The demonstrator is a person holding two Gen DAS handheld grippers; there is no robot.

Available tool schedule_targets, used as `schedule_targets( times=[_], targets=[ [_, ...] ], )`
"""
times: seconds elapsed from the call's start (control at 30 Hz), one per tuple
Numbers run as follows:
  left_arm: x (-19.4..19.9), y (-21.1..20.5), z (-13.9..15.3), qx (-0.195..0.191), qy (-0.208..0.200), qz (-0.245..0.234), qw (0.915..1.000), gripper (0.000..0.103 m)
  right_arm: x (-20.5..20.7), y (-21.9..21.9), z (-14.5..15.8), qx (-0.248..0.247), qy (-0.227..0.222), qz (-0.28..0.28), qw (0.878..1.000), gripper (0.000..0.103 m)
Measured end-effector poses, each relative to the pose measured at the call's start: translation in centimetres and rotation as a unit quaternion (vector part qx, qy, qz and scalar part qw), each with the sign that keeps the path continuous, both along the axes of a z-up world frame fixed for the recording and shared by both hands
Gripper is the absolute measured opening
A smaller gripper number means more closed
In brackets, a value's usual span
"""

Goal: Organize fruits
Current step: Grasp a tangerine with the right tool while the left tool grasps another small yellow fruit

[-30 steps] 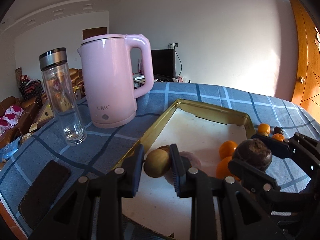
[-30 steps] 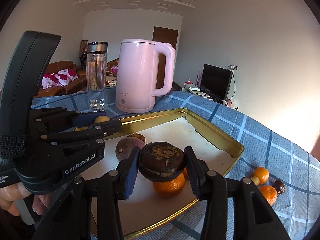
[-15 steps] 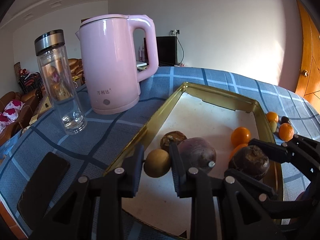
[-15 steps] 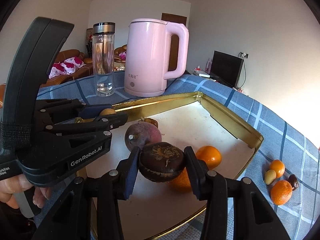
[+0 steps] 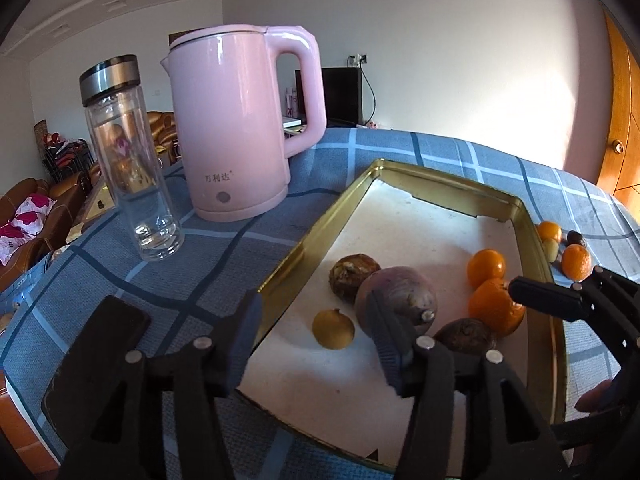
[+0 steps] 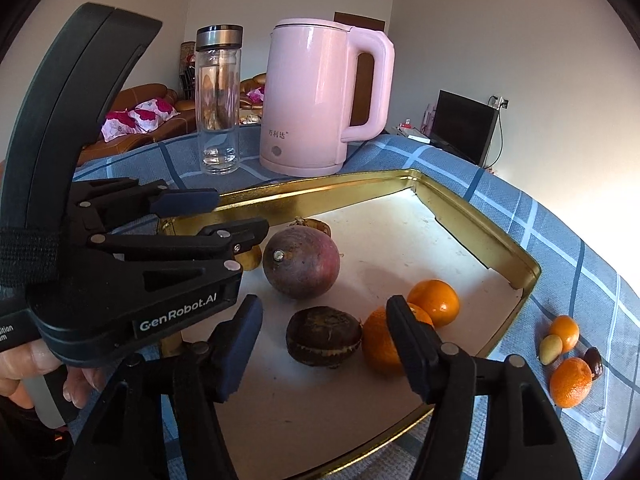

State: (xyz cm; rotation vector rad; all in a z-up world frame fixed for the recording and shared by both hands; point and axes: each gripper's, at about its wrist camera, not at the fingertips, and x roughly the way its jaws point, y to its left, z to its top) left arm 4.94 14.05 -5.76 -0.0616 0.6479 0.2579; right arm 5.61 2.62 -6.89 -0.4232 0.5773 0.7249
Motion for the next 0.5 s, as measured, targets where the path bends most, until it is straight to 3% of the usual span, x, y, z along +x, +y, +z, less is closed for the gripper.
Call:
schedule_targets(
  times=[0.1,0.3,0.5],
  targets=[
    [-0.9,-0.8,1.8,0.004,-0.019,-0.007,0.9998,0.074,-0.1,-1.4,1.1,0.001,-0.007,-0.019,1.000,0.066],
    [-1.9,-3.9,5.4,0.010,-0.057,-0.042,0.9974,0.086,0.7,-6.9,4.9,0.011,-0.023,-0.088,0.996,0.067],
    [-0.5,-8.1,6.7,0.000,-0.052,-0.093,0.9943,0.093,4.8,-13.6,6.1,0.004,-0.020,-0.203,0.979,0.068]
  ],
)
